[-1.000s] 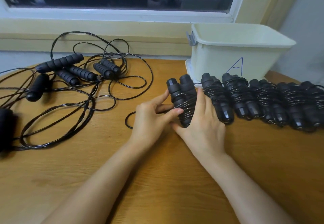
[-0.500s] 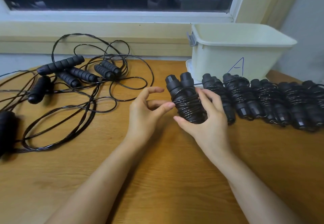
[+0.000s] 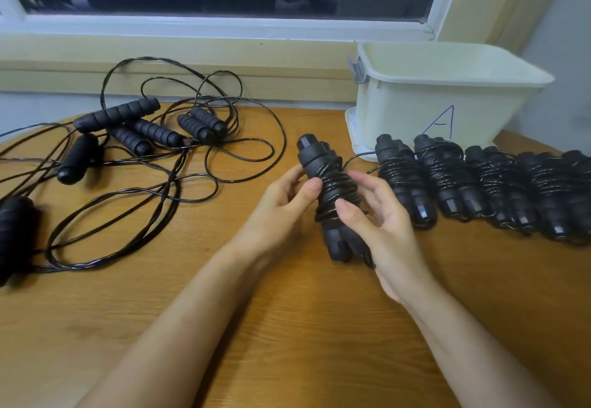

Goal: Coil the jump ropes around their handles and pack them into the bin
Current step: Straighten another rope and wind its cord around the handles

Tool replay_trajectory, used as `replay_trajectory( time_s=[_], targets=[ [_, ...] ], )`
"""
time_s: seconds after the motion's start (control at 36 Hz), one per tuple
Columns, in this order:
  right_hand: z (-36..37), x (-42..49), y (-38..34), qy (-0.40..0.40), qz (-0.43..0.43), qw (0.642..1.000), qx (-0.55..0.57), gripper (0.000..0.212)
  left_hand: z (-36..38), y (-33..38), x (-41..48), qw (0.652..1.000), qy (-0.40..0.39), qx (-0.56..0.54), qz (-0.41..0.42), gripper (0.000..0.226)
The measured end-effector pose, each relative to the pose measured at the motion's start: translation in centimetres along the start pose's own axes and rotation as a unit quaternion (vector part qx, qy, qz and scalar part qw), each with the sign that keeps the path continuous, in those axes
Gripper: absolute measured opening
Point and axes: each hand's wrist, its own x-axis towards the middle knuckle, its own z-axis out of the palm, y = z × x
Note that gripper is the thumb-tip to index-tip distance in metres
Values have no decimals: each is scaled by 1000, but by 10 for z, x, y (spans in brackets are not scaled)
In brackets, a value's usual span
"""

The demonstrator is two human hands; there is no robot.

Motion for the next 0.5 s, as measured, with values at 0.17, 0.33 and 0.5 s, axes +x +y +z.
replay_trajectory(
  time_s=[0.17, 0.33, 0.5],
  targets=[
    [-2, 0, 2, -35, -13, 997, -63, 63, 4, -3, -1, 998, 31, -37, -29, 50],
    [2, 1, 9, 27, -82, 976, -201, 77, 2, -6, 2, 994, 93, -42, -50, 64],
    [-1, 1, 7, 14, -51, 988, -142, 67, -2, -2, 1, 996, 92, 16, -12, 59]
  ],
)
